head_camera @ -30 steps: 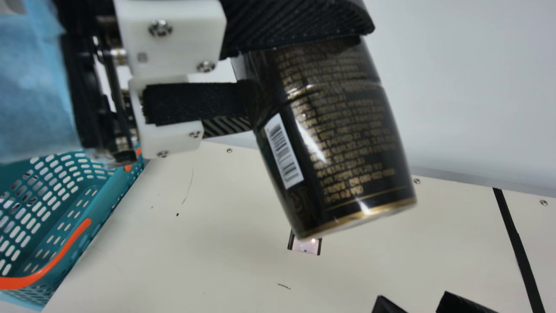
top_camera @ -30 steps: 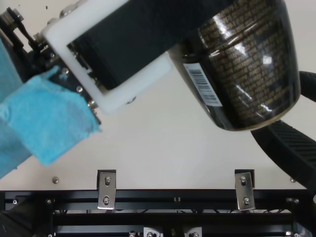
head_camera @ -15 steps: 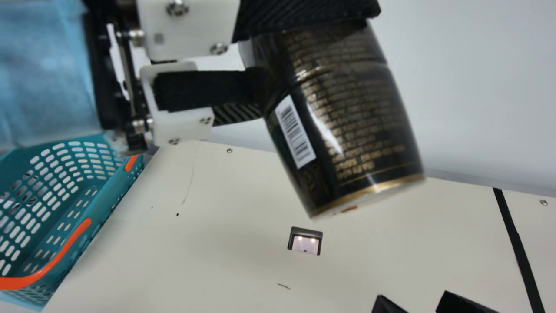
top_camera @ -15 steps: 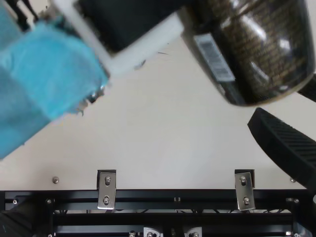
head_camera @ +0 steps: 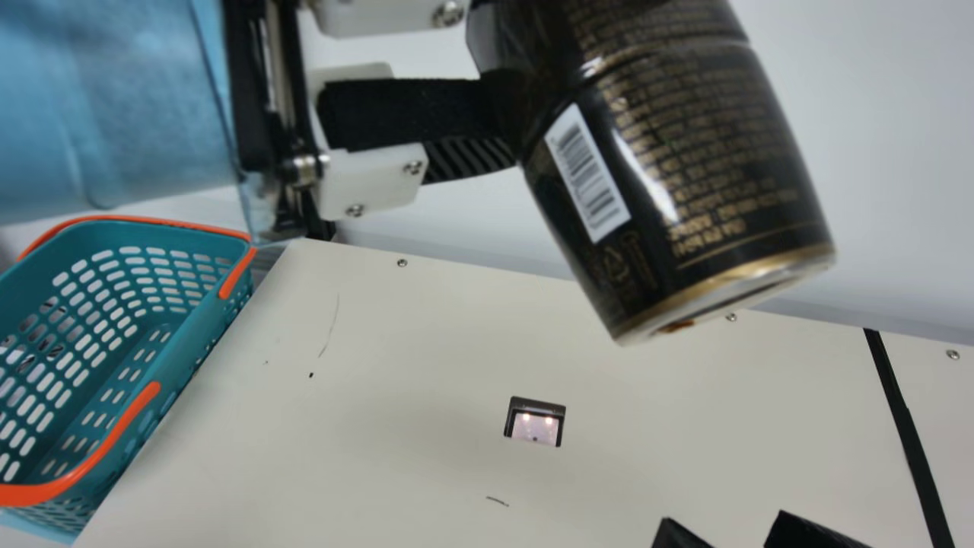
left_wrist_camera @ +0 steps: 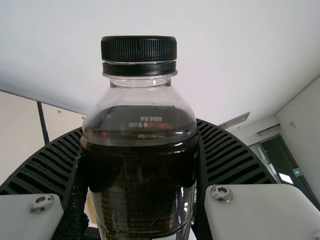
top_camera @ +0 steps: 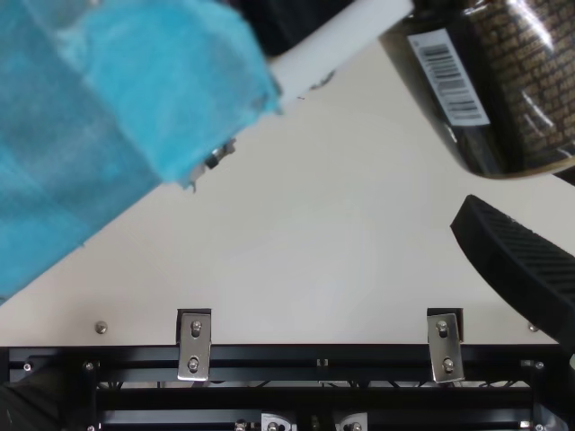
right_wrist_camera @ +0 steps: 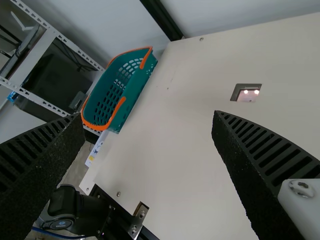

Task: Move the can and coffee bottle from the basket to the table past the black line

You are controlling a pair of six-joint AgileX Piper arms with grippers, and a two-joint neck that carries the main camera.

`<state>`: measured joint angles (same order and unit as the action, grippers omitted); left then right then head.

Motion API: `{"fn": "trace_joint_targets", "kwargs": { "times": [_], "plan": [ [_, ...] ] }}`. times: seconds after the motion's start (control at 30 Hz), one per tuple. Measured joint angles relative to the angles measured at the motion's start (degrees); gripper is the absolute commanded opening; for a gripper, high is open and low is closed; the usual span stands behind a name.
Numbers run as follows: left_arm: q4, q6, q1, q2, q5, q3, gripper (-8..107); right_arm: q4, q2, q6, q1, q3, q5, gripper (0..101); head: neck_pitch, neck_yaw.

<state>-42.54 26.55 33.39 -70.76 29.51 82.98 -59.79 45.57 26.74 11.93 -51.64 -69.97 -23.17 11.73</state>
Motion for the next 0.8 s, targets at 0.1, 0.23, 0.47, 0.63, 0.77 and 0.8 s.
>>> {"fn": "trace_joint_targets", "kwargs": {
  "times": [0.1,0.23,0.47,0.63,0.77,0.8],
  "plan": [
    [0.00,0.00,0.00,0.00,0.00,0.00,10,0.00,0.00,0.00,0.00,0.00,0.00,101,0.00,0.00],
    [-0.67,-0.45,-0.53,0.00,0.07,-0.24,10,0.00,0.00,0.00,0.00,0.00,0.00,101,0.00,0.00],
    [-0.40,2.90,-4.38,0.21,1.68,-2.89,10,-0.01,0.00,0.00,0.00,0.00,0.00,101,0.29,0.00],
    [0.56,5.66,-6.12,0.42,2.08,-3.86,10,-0.01,0.00,0.00,0.00,0.00,0.00,101,0.00,0.00],
    [0.56,5.66,-6.12,0.42,2.10,-3.86,10,-0.01,0.00,0.00,0.00,0.00,0.00,101,0.00,0.00],
    [0.56,5.66,-6.12,0.42,2.10,-3.86,10,-0.01,0.00,0.00,0.00,0.00,0.00,101,0.00,0.00]
  ]
}}
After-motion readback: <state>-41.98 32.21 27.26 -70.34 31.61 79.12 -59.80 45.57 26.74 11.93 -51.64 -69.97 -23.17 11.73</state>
